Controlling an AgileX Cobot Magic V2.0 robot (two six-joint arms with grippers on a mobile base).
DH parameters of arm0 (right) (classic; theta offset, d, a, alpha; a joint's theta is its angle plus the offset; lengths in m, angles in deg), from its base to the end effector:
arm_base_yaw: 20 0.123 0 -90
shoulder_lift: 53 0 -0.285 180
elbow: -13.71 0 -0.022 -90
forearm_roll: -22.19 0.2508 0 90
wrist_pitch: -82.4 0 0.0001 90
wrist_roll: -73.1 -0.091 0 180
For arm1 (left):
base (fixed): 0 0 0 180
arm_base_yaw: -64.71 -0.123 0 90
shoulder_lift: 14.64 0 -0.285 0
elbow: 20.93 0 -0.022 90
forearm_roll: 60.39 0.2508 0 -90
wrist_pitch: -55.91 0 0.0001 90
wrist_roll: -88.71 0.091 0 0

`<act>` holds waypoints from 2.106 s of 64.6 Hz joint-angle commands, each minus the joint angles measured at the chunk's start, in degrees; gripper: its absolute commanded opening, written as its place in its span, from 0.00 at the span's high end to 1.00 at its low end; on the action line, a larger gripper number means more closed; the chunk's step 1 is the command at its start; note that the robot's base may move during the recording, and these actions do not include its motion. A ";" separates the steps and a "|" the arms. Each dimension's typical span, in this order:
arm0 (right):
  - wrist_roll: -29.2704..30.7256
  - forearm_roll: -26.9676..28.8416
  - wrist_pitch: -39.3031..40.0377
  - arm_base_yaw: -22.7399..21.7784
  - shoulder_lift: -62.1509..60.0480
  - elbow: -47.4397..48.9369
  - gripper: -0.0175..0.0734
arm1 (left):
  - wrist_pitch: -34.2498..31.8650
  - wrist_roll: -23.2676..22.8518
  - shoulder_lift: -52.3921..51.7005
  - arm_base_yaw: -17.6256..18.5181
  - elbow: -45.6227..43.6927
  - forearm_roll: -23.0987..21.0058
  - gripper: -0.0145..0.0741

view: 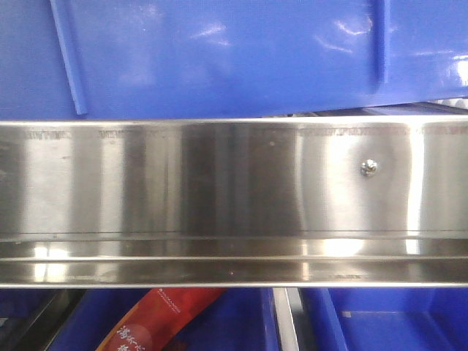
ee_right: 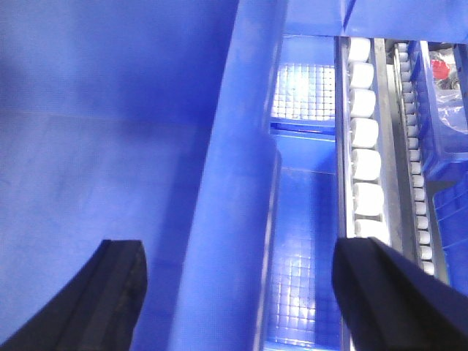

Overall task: Move blue bin to conveyor side
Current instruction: 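Close both grippers on the blue bin's side rims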

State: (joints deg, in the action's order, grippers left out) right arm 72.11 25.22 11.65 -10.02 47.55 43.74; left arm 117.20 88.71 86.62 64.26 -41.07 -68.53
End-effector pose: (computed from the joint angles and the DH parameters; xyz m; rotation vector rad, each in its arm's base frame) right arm 0.3322 0.0631 0.4366 -0.1937 2.4622 0.1519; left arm 0.3554 -0.0085 0.3916 -0.0418 2.4798 -0.1803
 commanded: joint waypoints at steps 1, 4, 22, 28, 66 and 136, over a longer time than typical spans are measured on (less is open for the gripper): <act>0.44 -0.23 0.78 0.03 -0.18 -0.01 0.35 | -0.13 0.00 -0.30 0.31 -0.50 -0.40 0.42; 0.44 -0.23 0.78 0.03 -0.18 -0.01 0.35 | -0.13 0.00 -0.30 0.31 -0.50 -0.40 0.42; 0.44 -0.23 0.78 0.03 -0.15 -0.11 0.35 | -0.13 0.00 -0.30 0.31 -0.50 -0.40 0.42; 0.44 -0.23 0.78 0.03 -0.15 -0.47 0.35 | -0.13 0.00 -0.30 0.31 -0.50 -0.40 0.42; 0.99 -0.23 0.78 0.03 -0.38 -1.66 0.35 | -0.02 0.00 -0.30 0.31 -0.50 -0.40 0.42; 1.98 -0.23 0.78 0.03 -0.38 -1.66 0.89 | -0.02 0.00 -0.30 0.31 -0.50 -0.40 0.42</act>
State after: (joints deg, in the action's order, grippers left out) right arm 74.57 25.84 11.75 -9.91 47.65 42.23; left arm 117.20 88.71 86.62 64.26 -41.07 -68.53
